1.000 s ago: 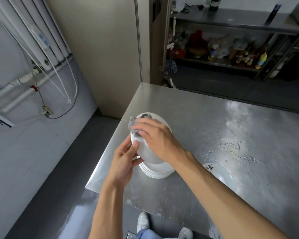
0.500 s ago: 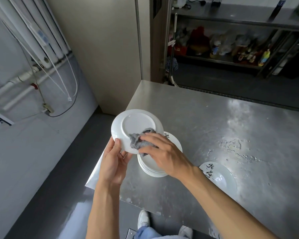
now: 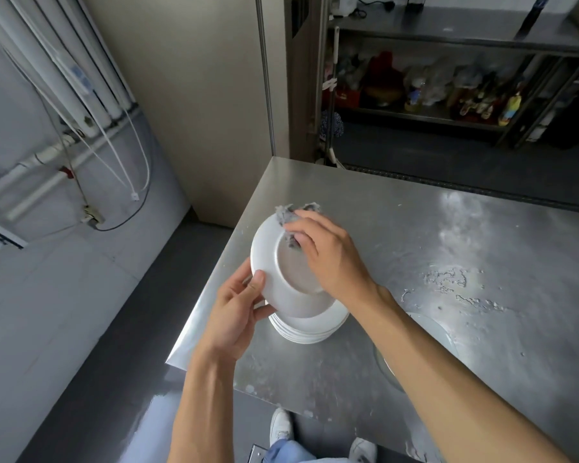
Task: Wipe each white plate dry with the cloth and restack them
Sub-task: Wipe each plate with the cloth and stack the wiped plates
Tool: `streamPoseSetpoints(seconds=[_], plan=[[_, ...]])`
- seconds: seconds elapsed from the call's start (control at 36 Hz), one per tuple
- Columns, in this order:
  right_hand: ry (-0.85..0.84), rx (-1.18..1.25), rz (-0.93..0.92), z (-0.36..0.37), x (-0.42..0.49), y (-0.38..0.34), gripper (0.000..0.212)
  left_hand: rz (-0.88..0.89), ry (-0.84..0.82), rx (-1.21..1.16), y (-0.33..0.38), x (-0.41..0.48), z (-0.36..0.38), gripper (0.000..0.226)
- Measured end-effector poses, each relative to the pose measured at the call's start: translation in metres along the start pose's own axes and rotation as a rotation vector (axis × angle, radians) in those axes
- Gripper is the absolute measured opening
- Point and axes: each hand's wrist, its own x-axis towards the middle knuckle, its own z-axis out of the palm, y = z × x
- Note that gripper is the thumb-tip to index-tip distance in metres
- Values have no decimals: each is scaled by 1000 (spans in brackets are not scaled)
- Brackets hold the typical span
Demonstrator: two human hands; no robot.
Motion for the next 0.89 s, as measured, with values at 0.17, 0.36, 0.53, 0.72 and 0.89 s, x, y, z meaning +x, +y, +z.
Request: streamPoseSetpoints(seconds=[0.17,0.36,0.53,0.72,0.89], plan=[[213,72,134,-12,2,-2,12,38,71,25,4,3,5,39],[11,210,698,-21,-15,23,47,292,-3,261,6,3,10,35],[-64,447,895,-16,-6,18,88,325,6,881,-8,14,20,36],[-12,484,907,-19,-23,34,39,486,-11,1194,-20,22,24,41],[55,624,824,-23,-43,47,21,311,-32,886,-21,24,22,39]])
